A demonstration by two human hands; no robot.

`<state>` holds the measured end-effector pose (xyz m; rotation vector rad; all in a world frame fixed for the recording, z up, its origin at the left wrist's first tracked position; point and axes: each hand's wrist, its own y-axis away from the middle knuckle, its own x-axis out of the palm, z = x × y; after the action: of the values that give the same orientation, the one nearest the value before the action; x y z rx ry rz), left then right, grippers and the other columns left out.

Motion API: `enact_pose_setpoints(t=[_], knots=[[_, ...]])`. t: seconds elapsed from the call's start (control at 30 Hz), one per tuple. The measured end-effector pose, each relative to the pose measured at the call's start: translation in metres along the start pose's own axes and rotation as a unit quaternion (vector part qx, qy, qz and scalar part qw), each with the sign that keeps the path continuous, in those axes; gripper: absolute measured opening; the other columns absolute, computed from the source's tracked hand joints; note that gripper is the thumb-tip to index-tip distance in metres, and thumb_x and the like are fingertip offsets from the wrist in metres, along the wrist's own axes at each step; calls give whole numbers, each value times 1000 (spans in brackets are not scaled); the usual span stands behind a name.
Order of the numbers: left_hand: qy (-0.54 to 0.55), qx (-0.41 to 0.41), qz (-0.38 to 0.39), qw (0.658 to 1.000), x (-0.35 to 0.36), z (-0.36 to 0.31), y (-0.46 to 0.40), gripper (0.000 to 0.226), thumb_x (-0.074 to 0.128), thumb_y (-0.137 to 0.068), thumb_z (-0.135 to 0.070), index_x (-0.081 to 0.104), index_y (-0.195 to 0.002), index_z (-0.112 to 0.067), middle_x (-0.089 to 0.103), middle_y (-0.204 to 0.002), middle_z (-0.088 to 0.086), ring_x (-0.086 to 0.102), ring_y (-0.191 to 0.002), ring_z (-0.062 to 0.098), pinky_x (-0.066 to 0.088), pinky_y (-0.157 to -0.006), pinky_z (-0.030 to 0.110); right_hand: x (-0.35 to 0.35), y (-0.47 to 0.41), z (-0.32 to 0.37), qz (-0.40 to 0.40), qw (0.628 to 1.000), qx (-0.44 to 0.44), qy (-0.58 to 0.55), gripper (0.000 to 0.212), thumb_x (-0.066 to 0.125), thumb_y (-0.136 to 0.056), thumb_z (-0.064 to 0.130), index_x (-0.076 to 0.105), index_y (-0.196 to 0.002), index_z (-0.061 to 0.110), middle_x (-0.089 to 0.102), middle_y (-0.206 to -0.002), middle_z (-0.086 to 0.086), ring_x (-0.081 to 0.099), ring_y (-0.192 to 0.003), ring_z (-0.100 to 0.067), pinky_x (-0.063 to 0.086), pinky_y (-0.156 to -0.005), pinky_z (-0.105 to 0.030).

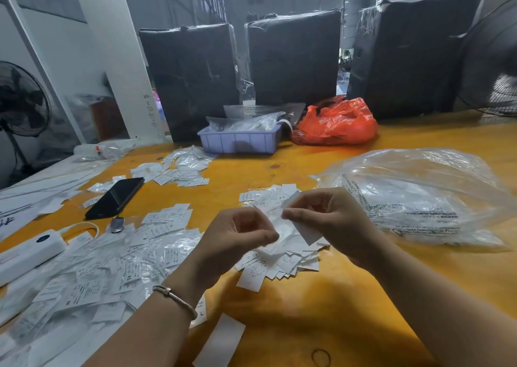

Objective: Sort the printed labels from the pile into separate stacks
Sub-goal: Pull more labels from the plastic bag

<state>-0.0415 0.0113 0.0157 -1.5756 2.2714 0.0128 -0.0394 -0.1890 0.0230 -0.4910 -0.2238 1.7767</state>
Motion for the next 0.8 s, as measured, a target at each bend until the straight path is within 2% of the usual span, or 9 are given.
enact_pose_setpoints(t=[0.1, 0.17, 0.27, 0.33, 0.4, 0.47, 0.57, 0.7, 0.8], knots=[[-85, -24, 57, 995, 4, 1, 0, 5, 78, -77, -11, 75, -78, -7, 70, -76, 12, 62, -72, 17, 49, -69, 29, 0, 0, 0, 0, 992, -25, 123, 8, 74, -81, 15, 73, -73, 13, 64, -63, 3, 50, -57, -6, 39, -54, -21], [-78, -21, 52, 995, 7, 2, 0, 2, 78, -79, -8, 77, -79, -6, 71, -73, 9, 62, -68, 14, 50, -65, 23, 1, -1, 0, 12, 978, -41, 204, 12, 73, -83, 22, 73, -74, 14, 65, -63, 0, 49, -55, -6, 39, -54, -25], [-20, -2, -6, 1000, 6, 0, -1, 4, 78, -79, -9, 76, -79, -6, 70, -69, 7, 61, -63, 11, 48, -59, 18, -2, -3, 3, -16, 982, -38, 185, 40, 64, -81, 46, 73, -70, 8, 57, -53, -11, 42, -49, -10, 31, -49, -27], [19, 16, -45, 999, 4, 1, -2, 14, 79, -74, -18, 76, -81, -6, 70, -69, 6, 62, -63, 11, 49, -59, 18, -8, -3, 5, -15, 990, -20, 141, 43, 65, -74, 51, 72, -69, 8, 52, -48, 1, 41, -47, -7, 30, -48, -21], [50, 19, -62, 997, 2, 1, -2, 24, 78, -70, -26, 75, -82, -6, 70, -70, 7, 64, -65, 13, 50, -60, 19, -8, -2, 7, 4, 993, -7, 114, 25, 74, -75, 39, 73, -67, 15, 52, -47, 13, 41, -46, 0, 31, -47, -14], [47, 18, -55, 997, 2, 1, -1, 25, 78, -69, -26, 75, -82, -6, 72, -73, 10, 66, -66, 16, 52, -62, 20, -6, -2, 5, 14, 995, -10, 99, 13, 76, -79, 22, 72, -67, 18, 55, -49, 15, 43, -48, 2, 33, -49, -11], [17, 7, -19, 1000, 4, 1, 0, 18, 77, -76, -20, 74, -84, -4, 74, -76, 11, 70, -68, 21, 55, -64, 26, -4, -2, 2, 27, 992, -25, 122, 15, 75, -81, 13, 71, -67, 17, 57, -52, 13, 44, -50, 0, 34, -51, -16], [14, 10, -8, 1000, 6, -1, 0, 19, 71, -84, -17, 73, -92, -1, 76, -80, 11, 74, -70, 27, 58, -61, 30, -4, -2, 3, 68, 984, -24, 162, 23, 75, -81, 13, 67, -64, 28, 58, -55, 9, 46, -53, -6, 35, -53, -24], [26, 23, -34, 999, 4, -3, 1, 20, 70, -83, -17, 72, -91, 2, 76, -79, 13, 74, -68, 28, 58, -57, 28, -8, -3, 6, 23, 988, -28, 149, 21, 72, -81, 4, 71, -78, 25, 67, -69, 9, 60, -63, -11, 48, -58, -23]])
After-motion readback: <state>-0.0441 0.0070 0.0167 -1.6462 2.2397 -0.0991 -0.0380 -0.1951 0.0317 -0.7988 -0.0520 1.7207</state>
